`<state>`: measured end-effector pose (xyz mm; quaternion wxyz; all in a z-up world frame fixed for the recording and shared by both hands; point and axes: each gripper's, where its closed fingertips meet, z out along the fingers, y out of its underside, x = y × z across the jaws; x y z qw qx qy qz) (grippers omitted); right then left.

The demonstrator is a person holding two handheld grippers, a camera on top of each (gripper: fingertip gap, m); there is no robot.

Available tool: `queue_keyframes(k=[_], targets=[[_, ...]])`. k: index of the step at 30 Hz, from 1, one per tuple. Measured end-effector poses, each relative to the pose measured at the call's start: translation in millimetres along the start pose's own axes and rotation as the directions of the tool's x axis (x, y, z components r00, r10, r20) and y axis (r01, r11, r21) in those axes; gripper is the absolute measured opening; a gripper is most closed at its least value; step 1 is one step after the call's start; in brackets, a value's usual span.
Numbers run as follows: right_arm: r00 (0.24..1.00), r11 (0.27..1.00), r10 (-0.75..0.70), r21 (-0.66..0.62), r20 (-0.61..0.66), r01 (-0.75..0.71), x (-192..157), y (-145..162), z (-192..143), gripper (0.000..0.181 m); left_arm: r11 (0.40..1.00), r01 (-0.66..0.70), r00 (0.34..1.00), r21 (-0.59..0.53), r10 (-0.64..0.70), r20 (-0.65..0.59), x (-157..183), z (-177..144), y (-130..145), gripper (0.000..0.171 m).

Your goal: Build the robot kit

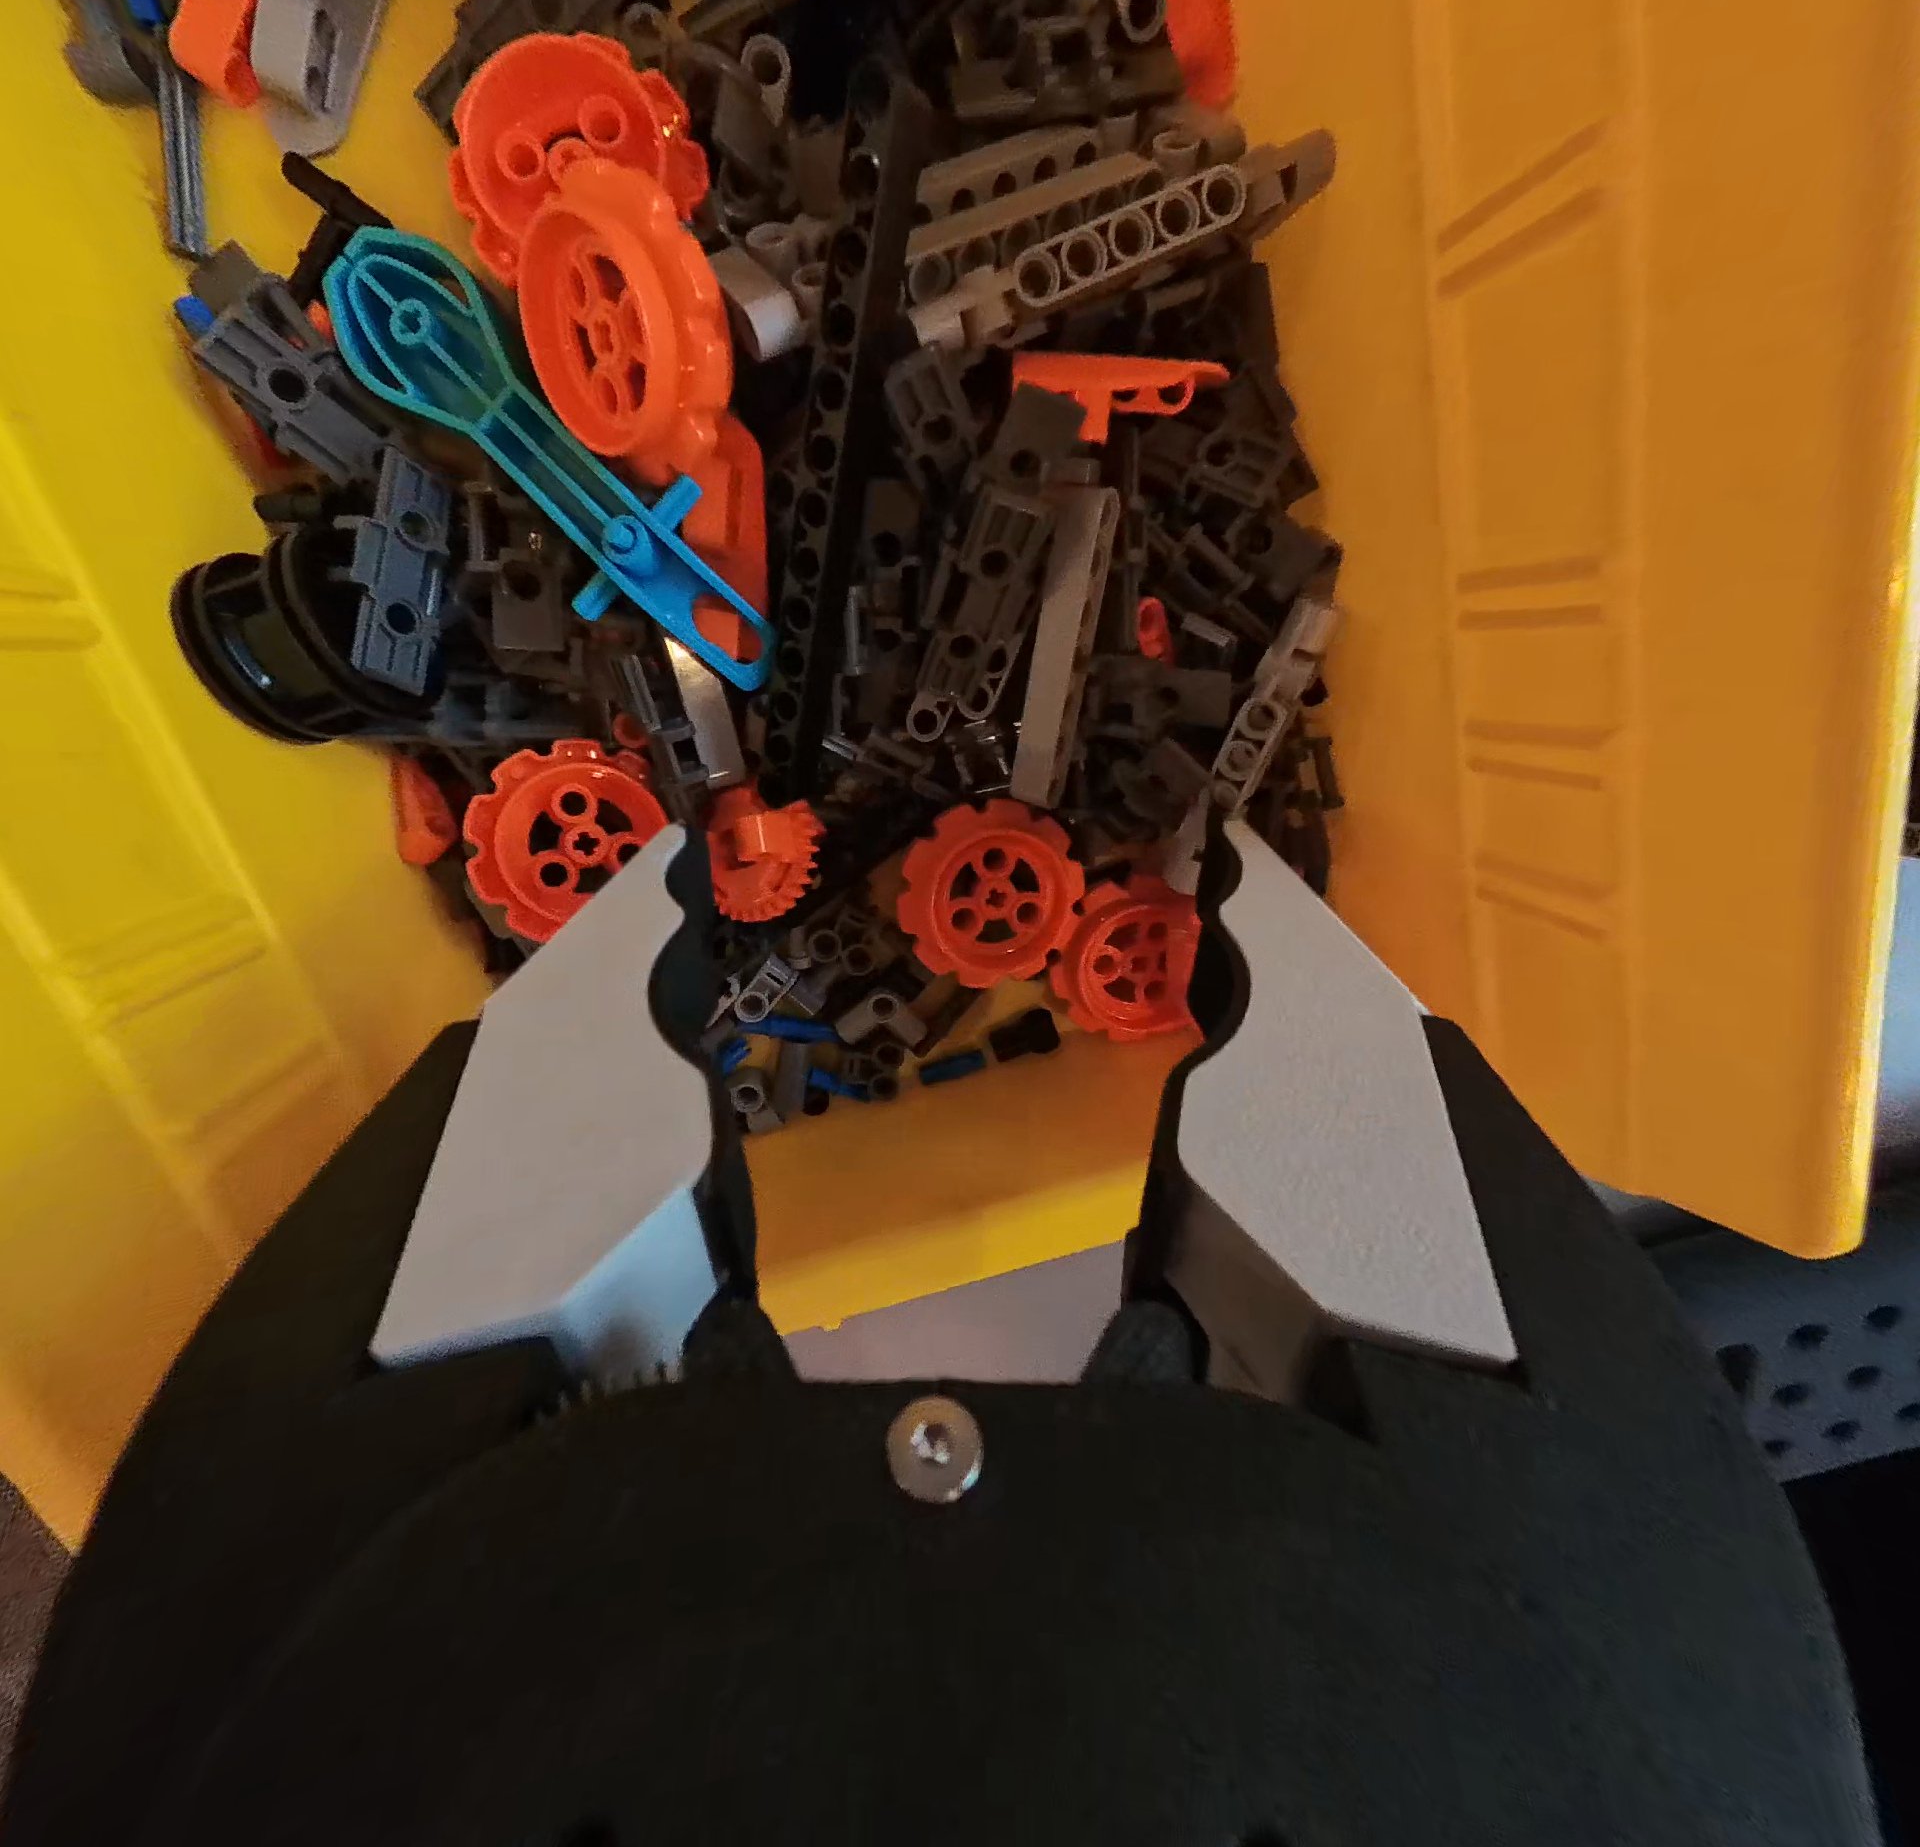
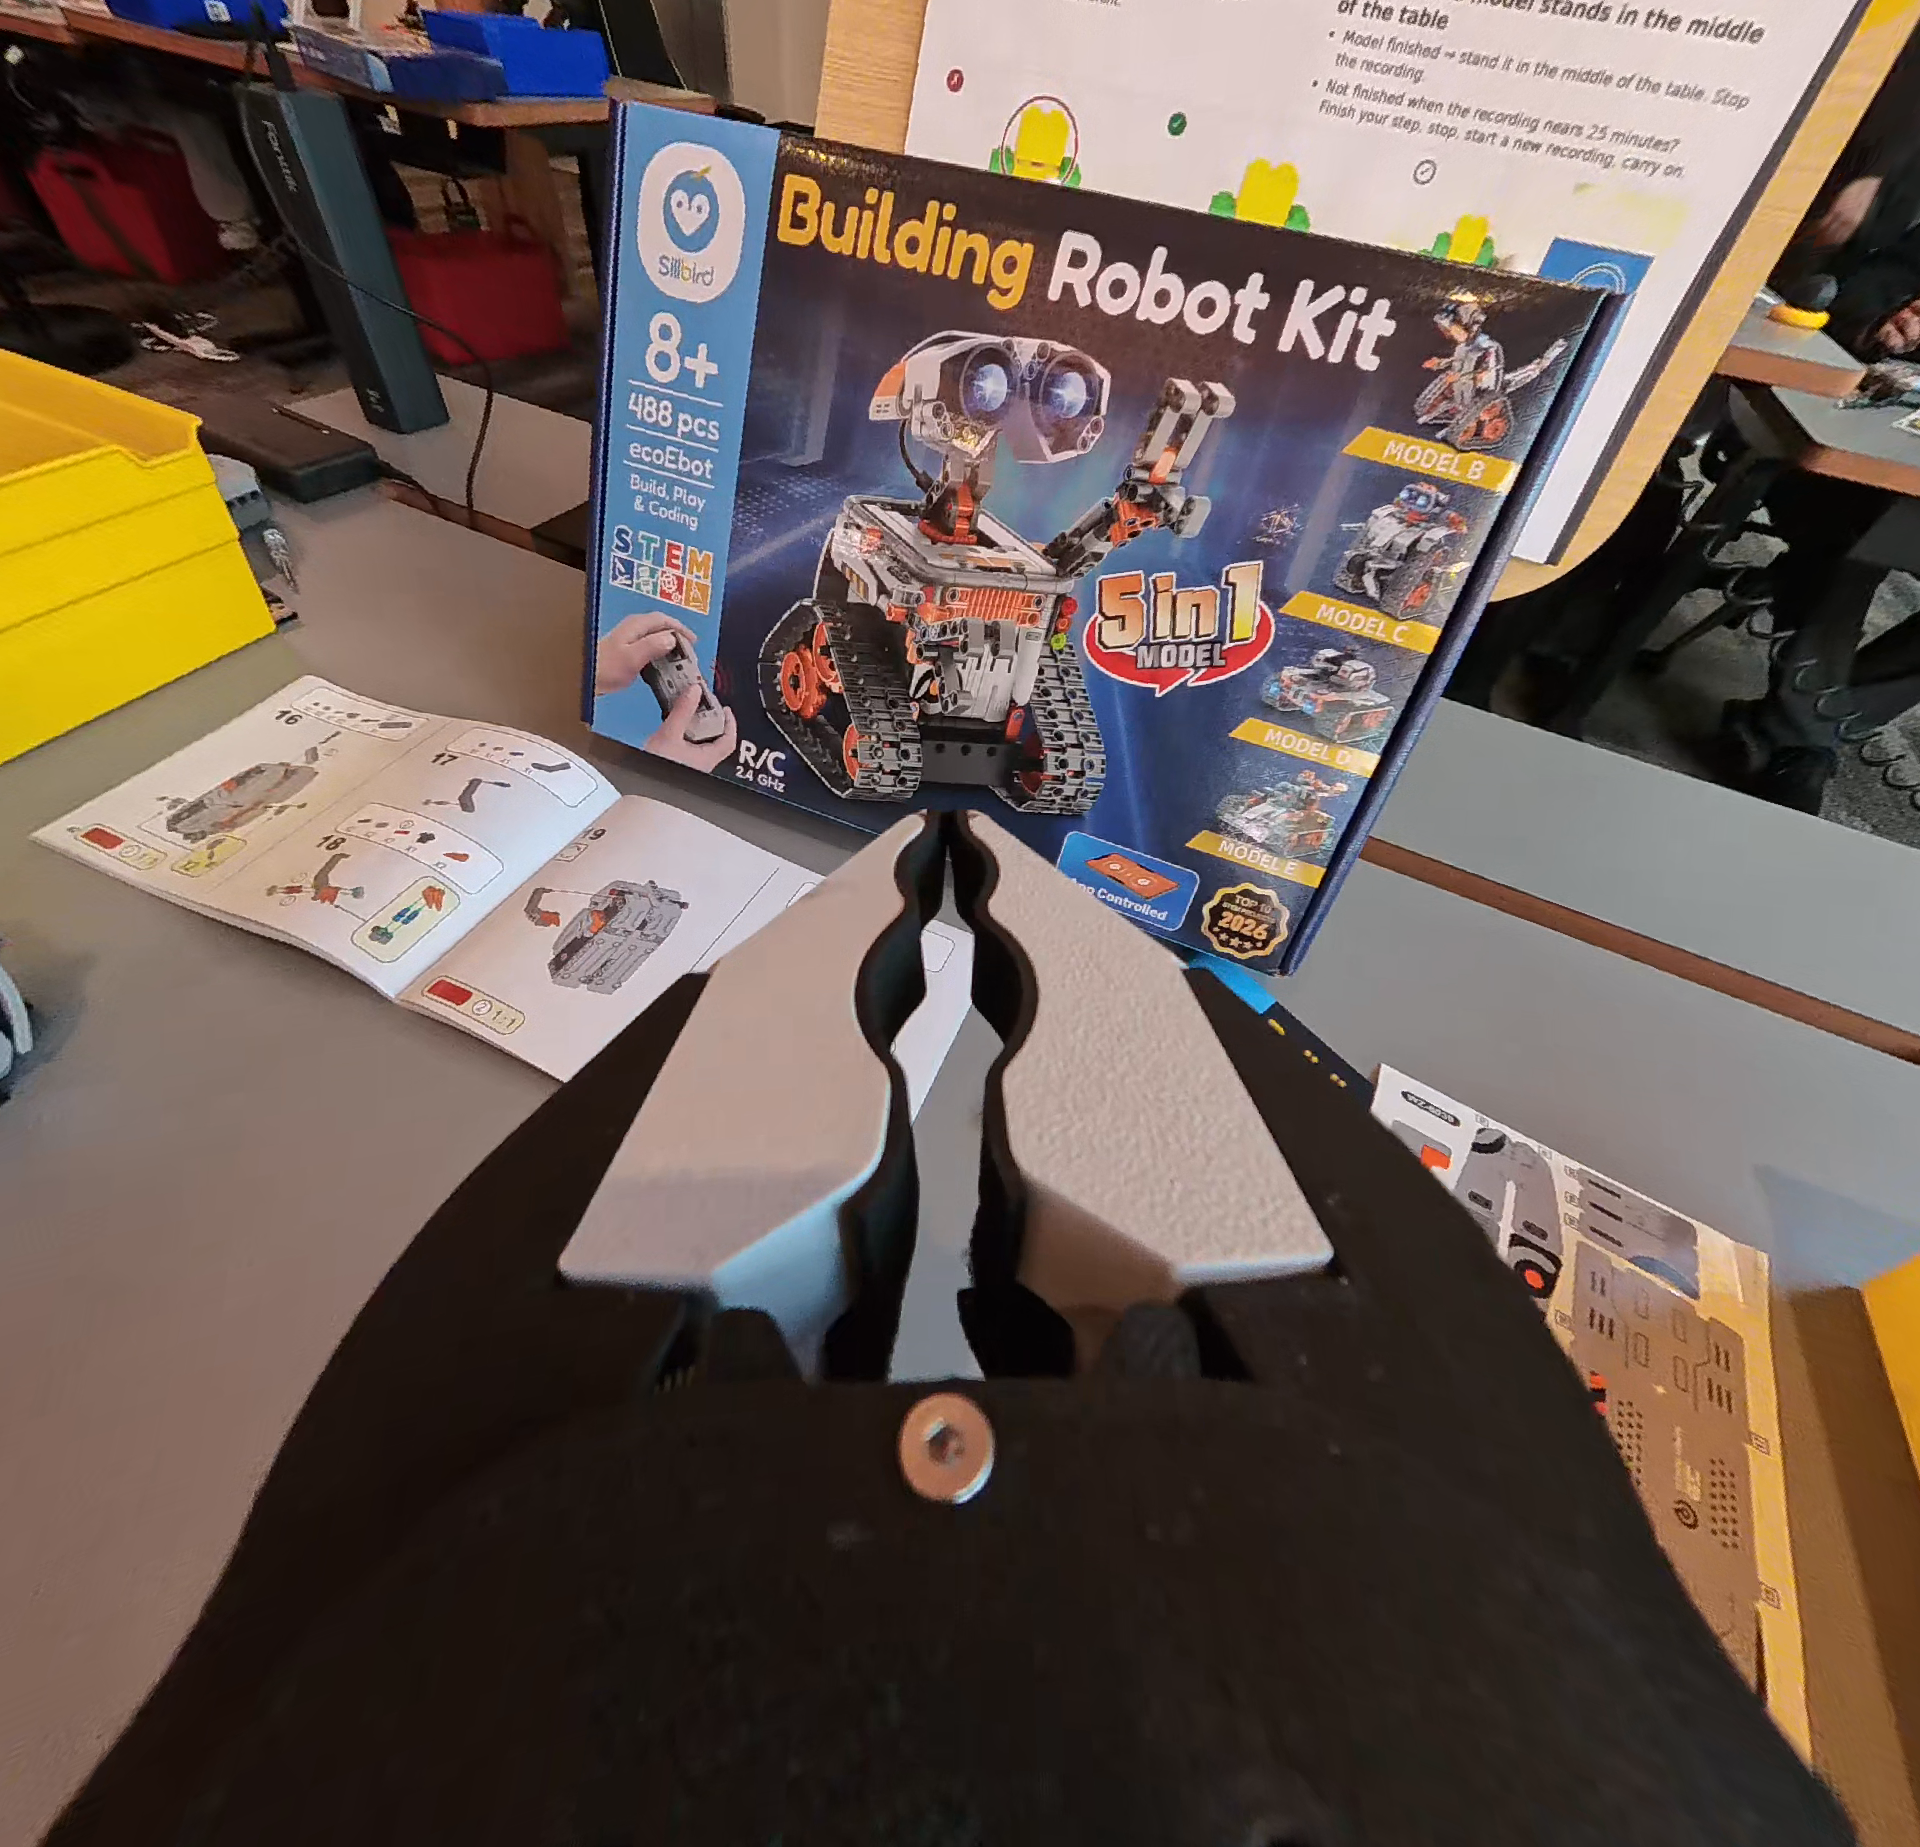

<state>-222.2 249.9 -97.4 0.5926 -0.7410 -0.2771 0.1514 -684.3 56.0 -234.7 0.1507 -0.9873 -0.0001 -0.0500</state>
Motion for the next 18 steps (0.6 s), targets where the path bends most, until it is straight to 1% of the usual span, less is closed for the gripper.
queue_keyframes(k=[4,8,14,18], targets=[[1.0,1.0,-0.002,0.0,0.009,0.002,-2.0,-1.3,0.2,0.002,1.0,0.002,1.0,-0.019,-0.002,-0.022,3.8,-4.2,7.5,0.091],[1.0,1.0,-0.013,-0.013,0.019,0.013,-5.3,0.8,1.7,0.004,1.0,-0.005,0.998,-0.021,0.003,-0.061,9.3,-15.4,15.2,0.079],[0.999,0.999,-0.006,-0.039,0.041,0.008,-9.0,6.8,5.5,0.006,0.997,-0.007,0.999,-0.073,0.004,-0.049,7.3,-16.2,26.0,0.081],[0.999,0.999,-0.002,-0.043,0.045,0.003,-9.5,8.1,6.1,0.008,0.996,-0.024,0.999,-0.089,0.021,-0.033,7.9,-13.2,26.8,0.081]])
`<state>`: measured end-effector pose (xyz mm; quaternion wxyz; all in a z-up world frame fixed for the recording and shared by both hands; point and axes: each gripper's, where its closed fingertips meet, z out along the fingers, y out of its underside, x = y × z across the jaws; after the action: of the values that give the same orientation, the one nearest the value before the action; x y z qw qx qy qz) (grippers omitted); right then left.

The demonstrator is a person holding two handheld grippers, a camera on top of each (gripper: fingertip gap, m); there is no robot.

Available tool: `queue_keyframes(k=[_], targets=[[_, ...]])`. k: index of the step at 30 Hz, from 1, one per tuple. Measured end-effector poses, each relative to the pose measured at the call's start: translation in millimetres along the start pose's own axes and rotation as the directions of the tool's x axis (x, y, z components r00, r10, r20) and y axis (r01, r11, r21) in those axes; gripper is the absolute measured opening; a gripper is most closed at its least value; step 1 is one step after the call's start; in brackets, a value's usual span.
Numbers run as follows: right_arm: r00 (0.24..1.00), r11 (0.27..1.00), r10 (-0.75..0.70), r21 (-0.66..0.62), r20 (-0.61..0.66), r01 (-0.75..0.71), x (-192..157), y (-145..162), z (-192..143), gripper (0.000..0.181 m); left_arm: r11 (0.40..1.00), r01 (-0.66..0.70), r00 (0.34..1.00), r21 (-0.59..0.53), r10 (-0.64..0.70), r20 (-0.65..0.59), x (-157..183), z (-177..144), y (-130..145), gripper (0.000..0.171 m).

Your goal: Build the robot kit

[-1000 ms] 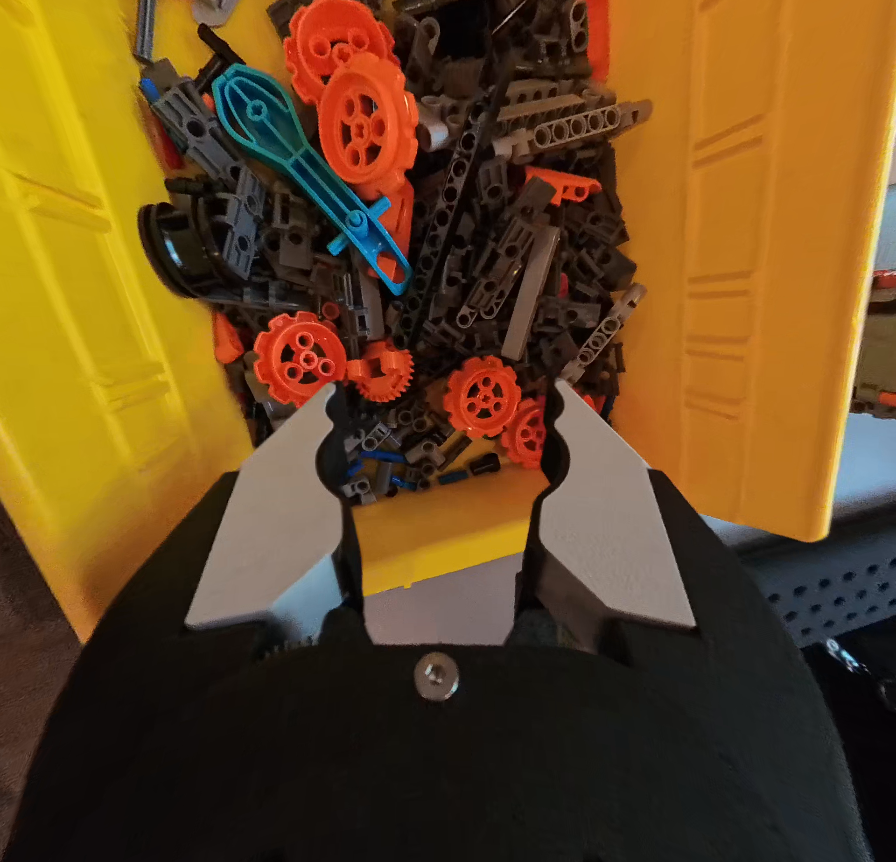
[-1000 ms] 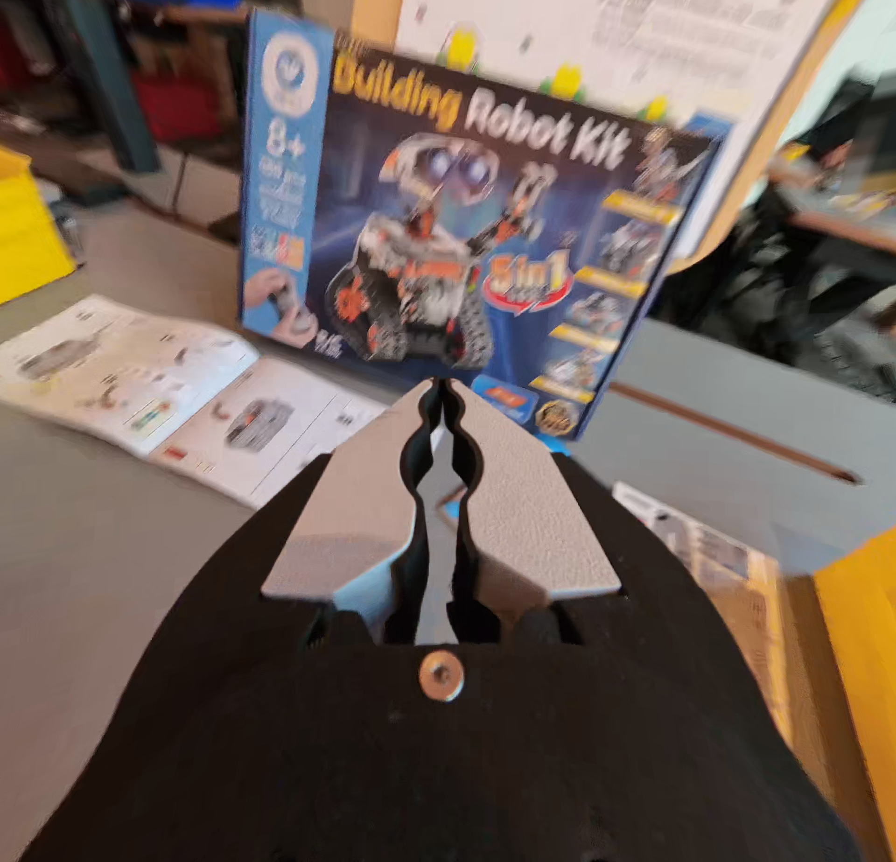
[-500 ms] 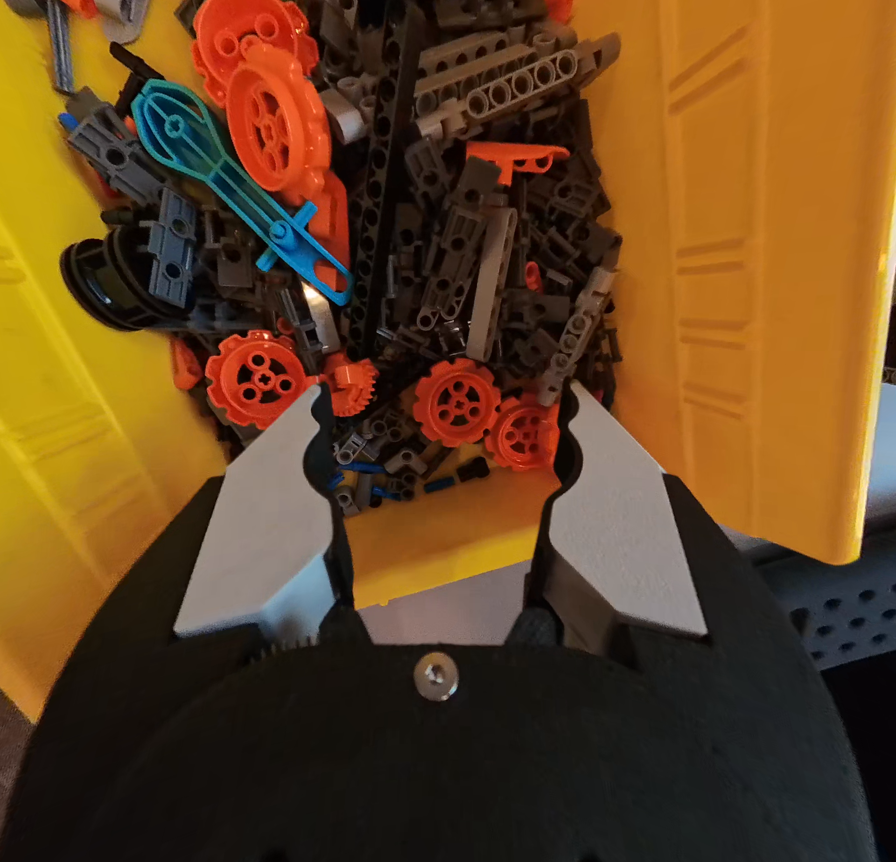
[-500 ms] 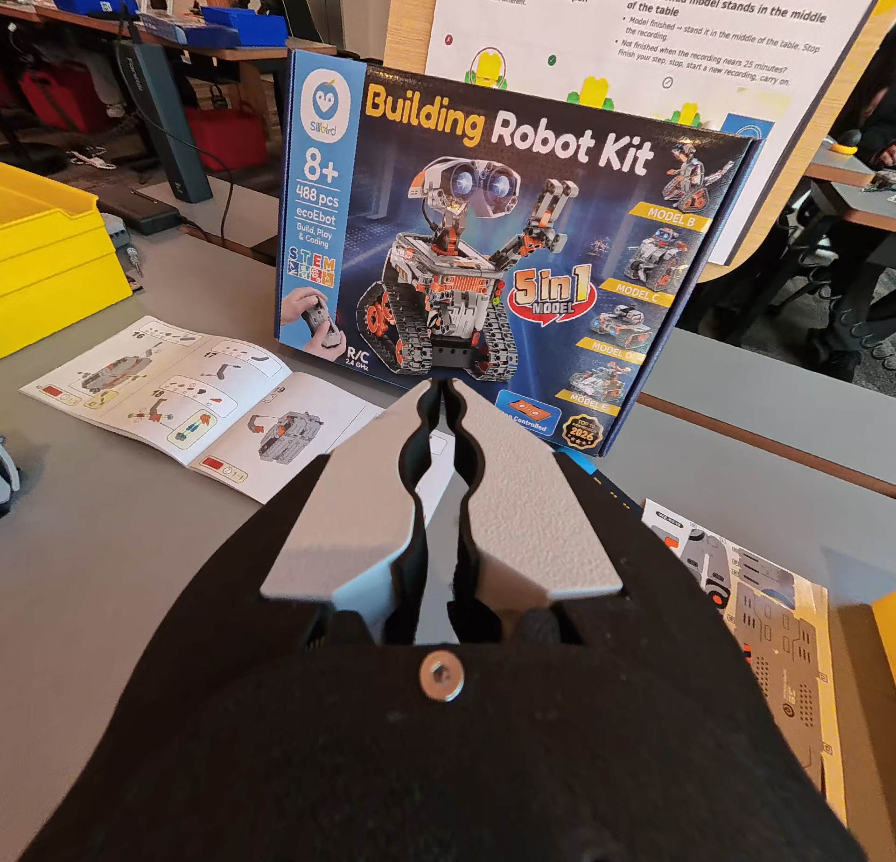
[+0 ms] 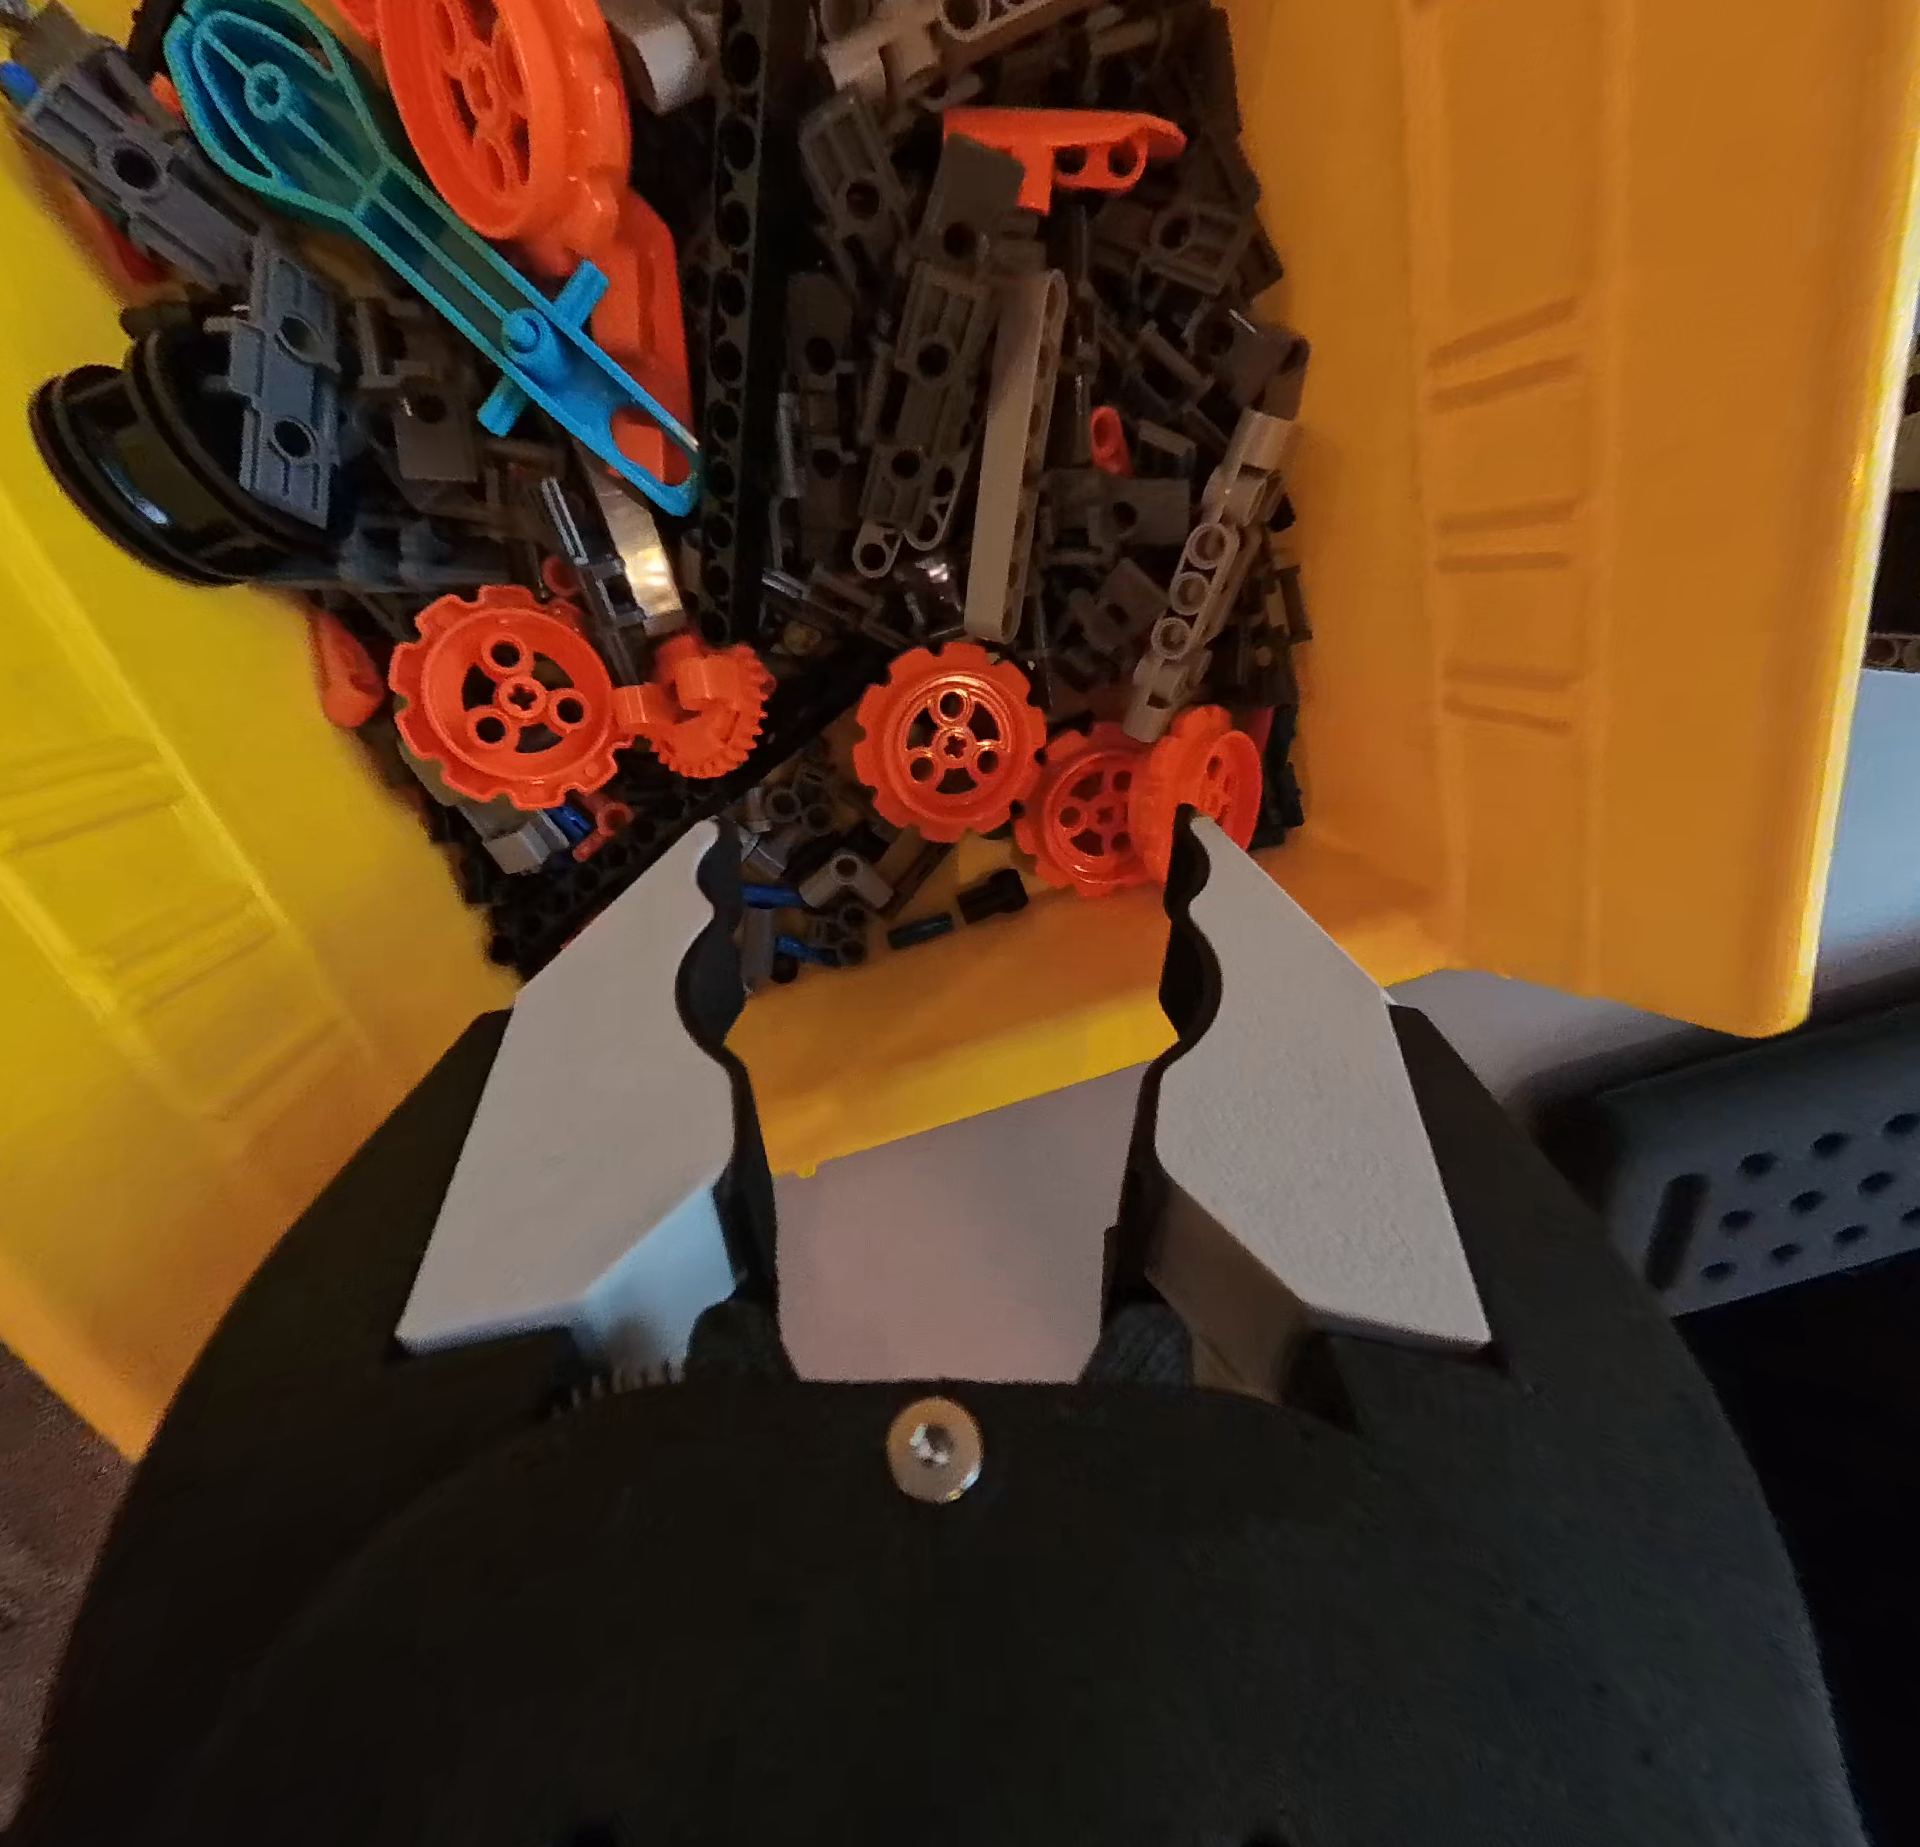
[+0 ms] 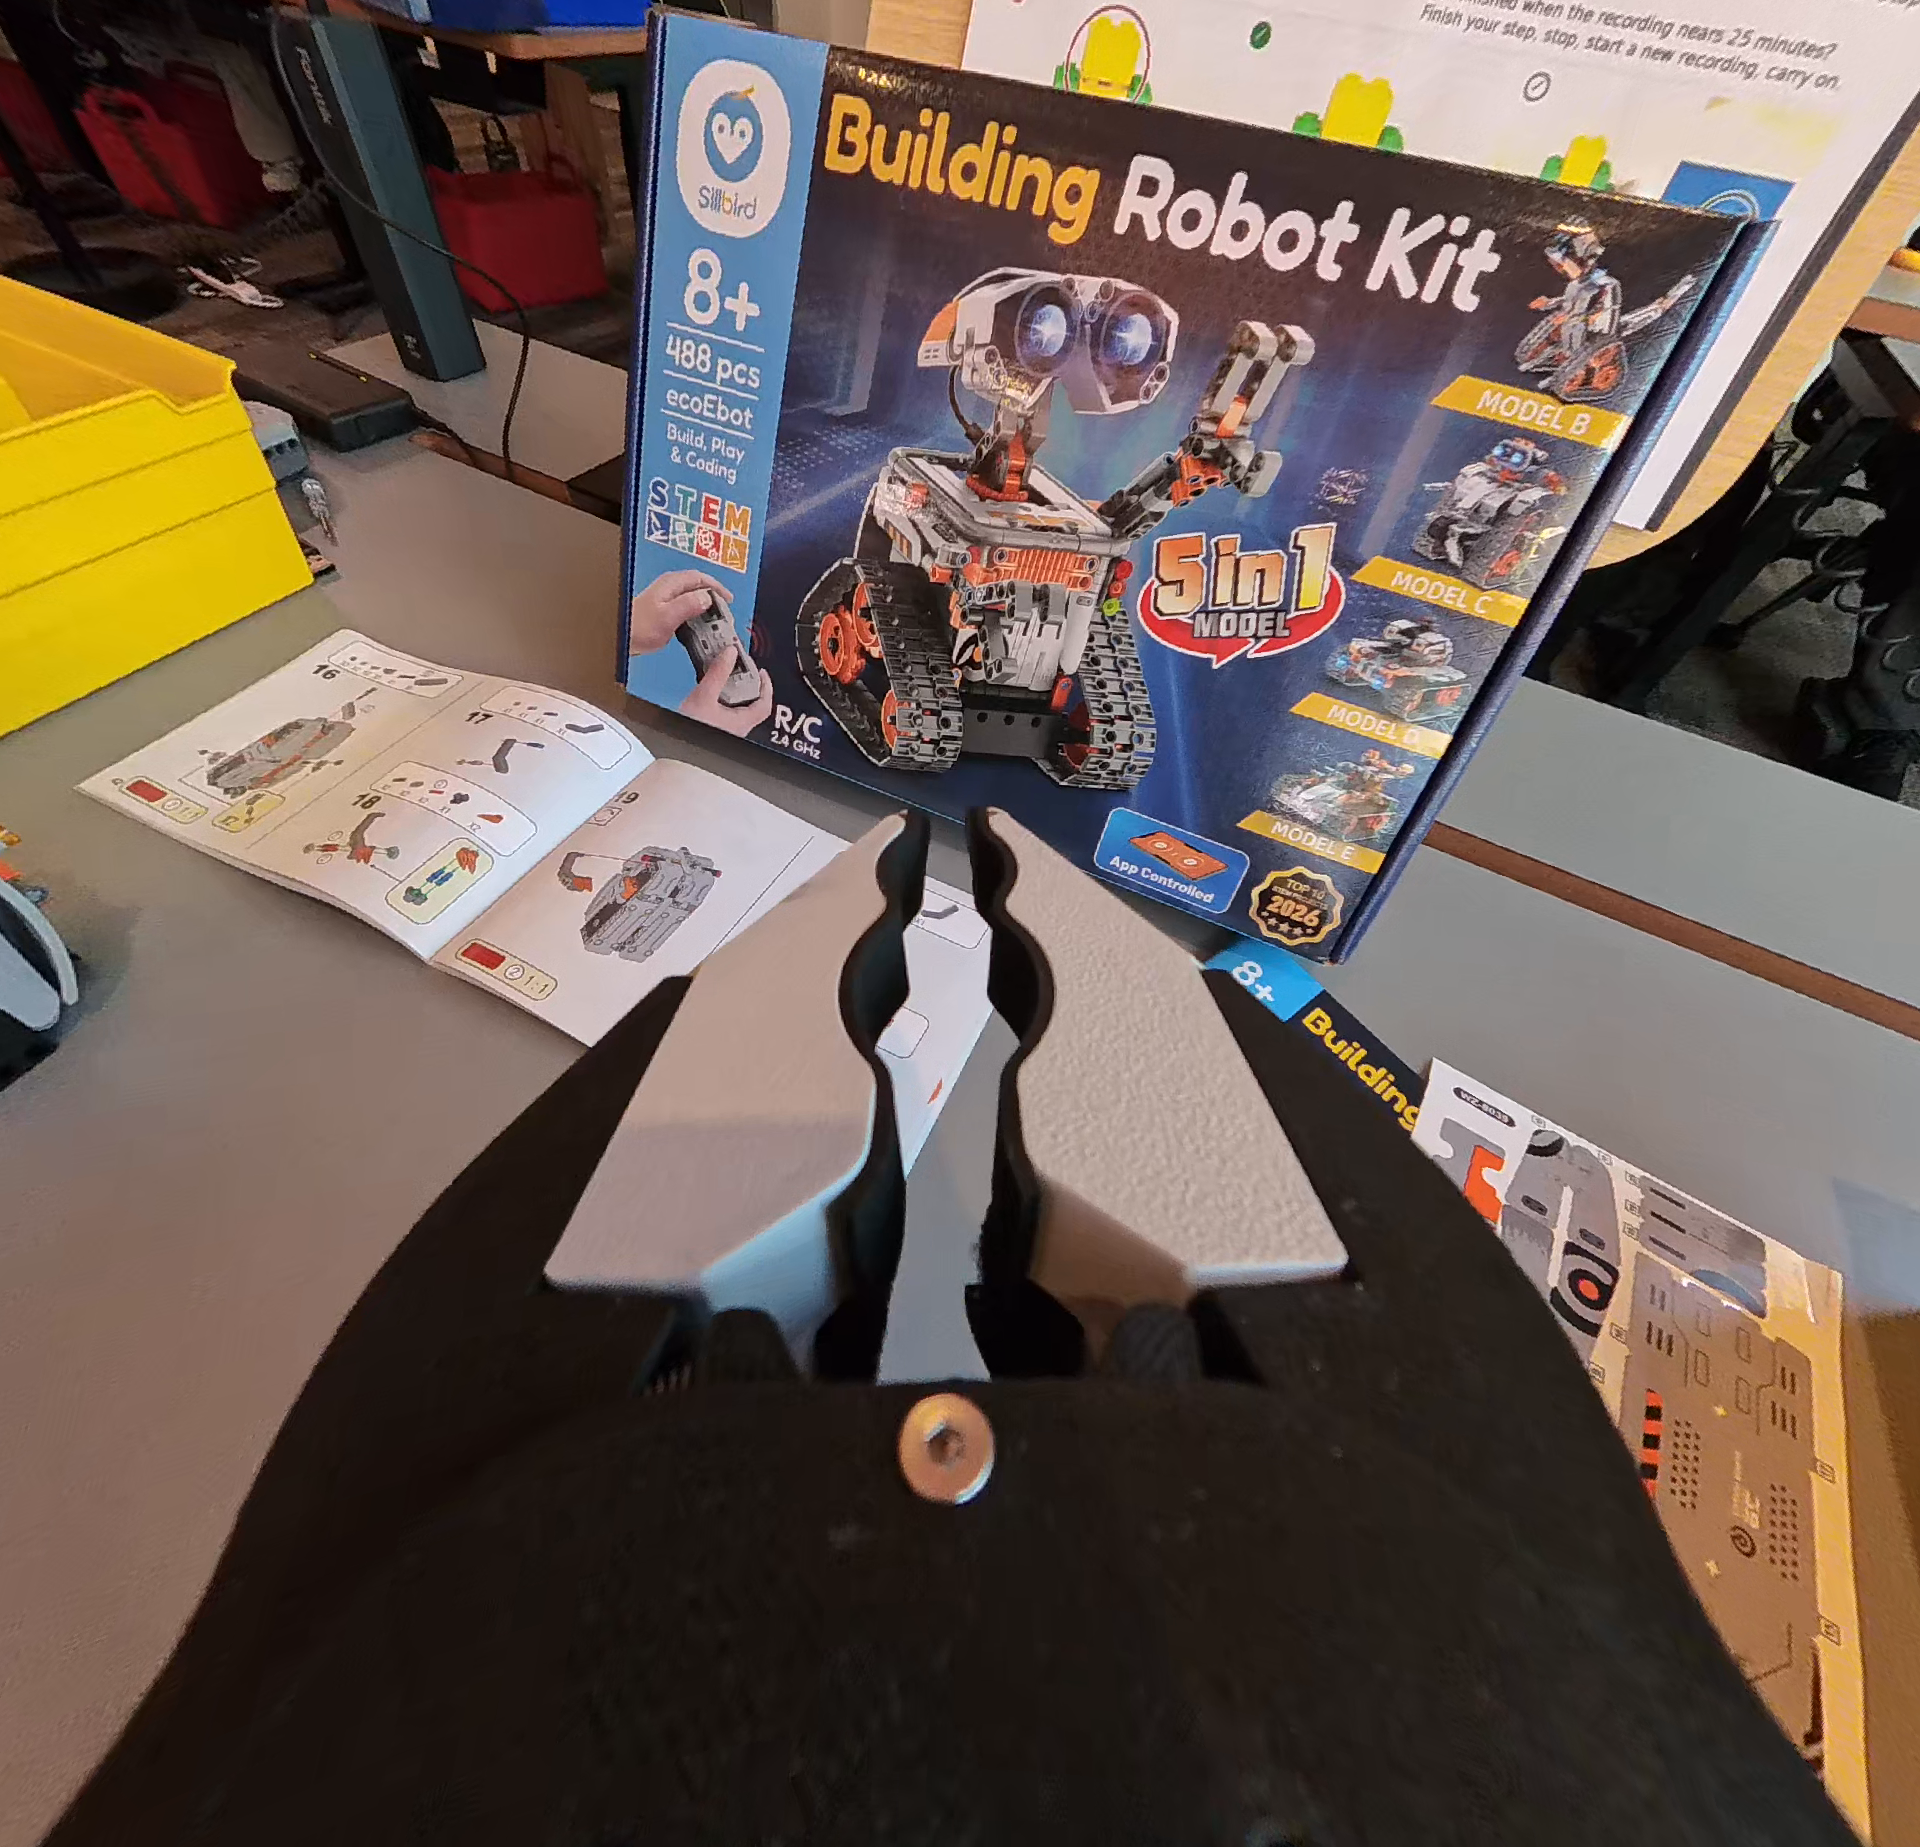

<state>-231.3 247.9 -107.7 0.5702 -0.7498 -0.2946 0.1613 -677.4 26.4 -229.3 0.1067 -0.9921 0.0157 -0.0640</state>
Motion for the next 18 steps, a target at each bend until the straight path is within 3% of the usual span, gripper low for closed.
queue_keyframes(k=[8,12,14,18], targets=[[1.0,1.0,0.015,-0.005,0.012,-0.015,0.2,2.2,1.1,0.009,0.999,-0.024,1.0,-0.036,0.025,0.019,-0.1,6.0,3.1,0.077],[0.999,1.0,0.023,-0.012,0.026,-0.023,-2.4,5.1,4.1,0.009,1.0,-0.028,1.0,-0.015,0.028,0.009,0.2,8.9,-4.8,0.062],[0.999,0.999,0.029,-0.018,0.037,-0.028,-4.5,7.1,6.4,0.009,0.999,-0.035,0.999,0.0,0.035,0.04,-4.4,12.3,-13.3,0.045],[0.998,0.999,0.025,-0.032,0.05,-0.024,-8.1,10.7,9.7,0.01,0.999,-0.026,0.996,0.045,0.022,0.086,-14.8,20.1,-39.1,0.039]])
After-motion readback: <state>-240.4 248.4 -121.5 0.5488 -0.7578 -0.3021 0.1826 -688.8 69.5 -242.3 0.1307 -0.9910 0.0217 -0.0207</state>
